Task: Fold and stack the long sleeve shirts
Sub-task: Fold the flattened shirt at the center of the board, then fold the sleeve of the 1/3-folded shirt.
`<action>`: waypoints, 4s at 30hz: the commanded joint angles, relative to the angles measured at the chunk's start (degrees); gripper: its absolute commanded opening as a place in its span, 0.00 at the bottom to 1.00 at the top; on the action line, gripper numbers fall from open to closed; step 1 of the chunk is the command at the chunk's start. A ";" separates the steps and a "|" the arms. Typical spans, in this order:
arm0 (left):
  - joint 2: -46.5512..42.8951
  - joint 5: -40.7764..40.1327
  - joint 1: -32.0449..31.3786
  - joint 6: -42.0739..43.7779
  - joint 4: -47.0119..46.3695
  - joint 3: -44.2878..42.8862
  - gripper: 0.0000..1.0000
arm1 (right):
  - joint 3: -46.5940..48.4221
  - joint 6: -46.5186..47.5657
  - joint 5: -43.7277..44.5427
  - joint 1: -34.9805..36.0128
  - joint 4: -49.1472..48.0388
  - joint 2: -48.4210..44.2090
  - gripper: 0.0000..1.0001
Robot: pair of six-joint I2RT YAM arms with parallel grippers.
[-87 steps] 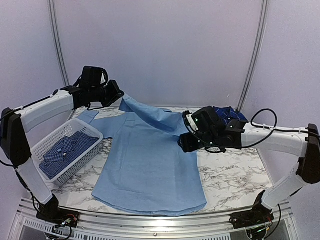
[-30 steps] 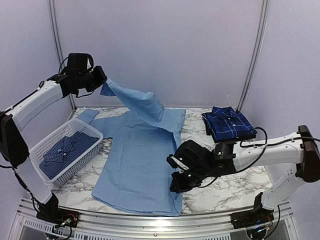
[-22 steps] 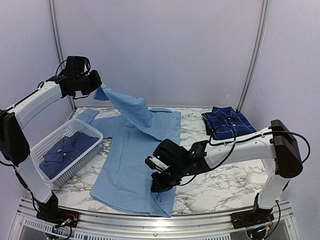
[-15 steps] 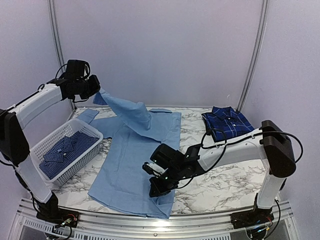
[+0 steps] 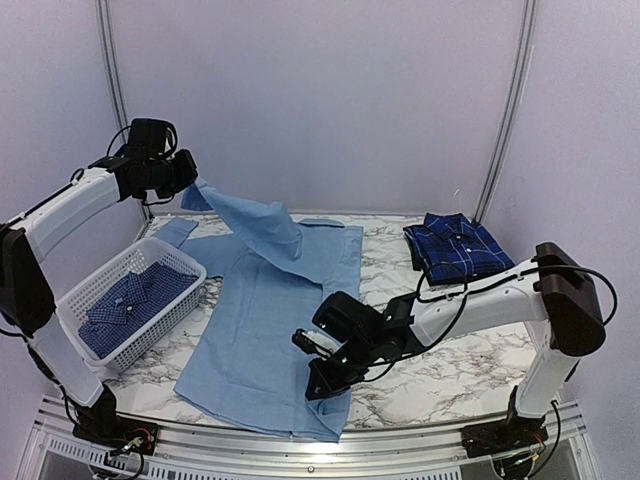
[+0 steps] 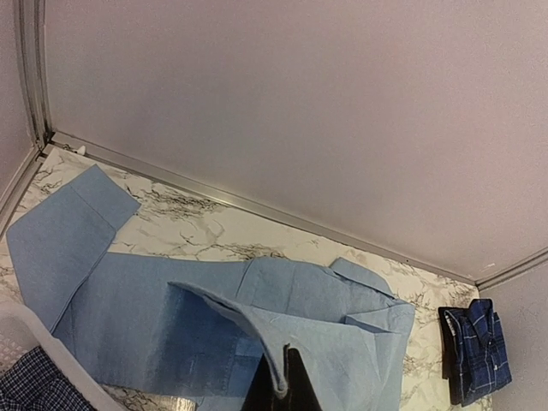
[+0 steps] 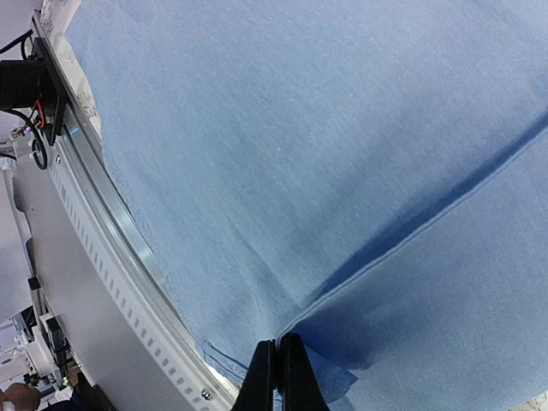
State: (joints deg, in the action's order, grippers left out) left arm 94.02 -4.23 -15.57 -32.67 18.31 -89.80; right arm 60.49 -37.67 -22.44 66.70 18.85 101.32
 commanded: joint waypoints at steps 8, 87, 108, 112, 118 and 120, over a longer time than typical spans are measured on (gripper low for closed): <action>-1.92 -0.64 0.31 1.20 0.89 -1.34 0.00 | 4.13 0.66 -1.91 2.56 0.91 -1.80 0.00; 3.94 33.83 -19.75 12.22 -8.27 10.71 0.00 | 53.41 -8.66 -2.44 -49.81 -22.07 49.53 0.12; -4.94 35.96 -30.04 11.06 -18.56 21.01 0.02 | 63.09 -3.21 -5.29 -50.70 -13.63 53.21 0.13; -8.64 37.98 -30.32 9.88 -22.92 23.49 0.04 | 63.09 -2.60 -5.42 -50.70 -13.10 52.96 0.13; -10.13 39.05 -31.14 9.46 -25.08 27.12 0.07 | 63.23 -2.06 -5.40 -50.70 -12.51 52.32 0.13; -9.20 39.89 -31.46 9.74 -25.13 28.62 0.07 | 63.13 -1.86 -5.55 -50.73 -12.31 52.14 0.13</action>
State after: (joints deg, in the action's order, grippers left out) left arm 84.25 33.17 -46.30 -22.94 -4.19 -64.14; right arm 122.02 -40.64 -27.70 16.32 3.27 152.90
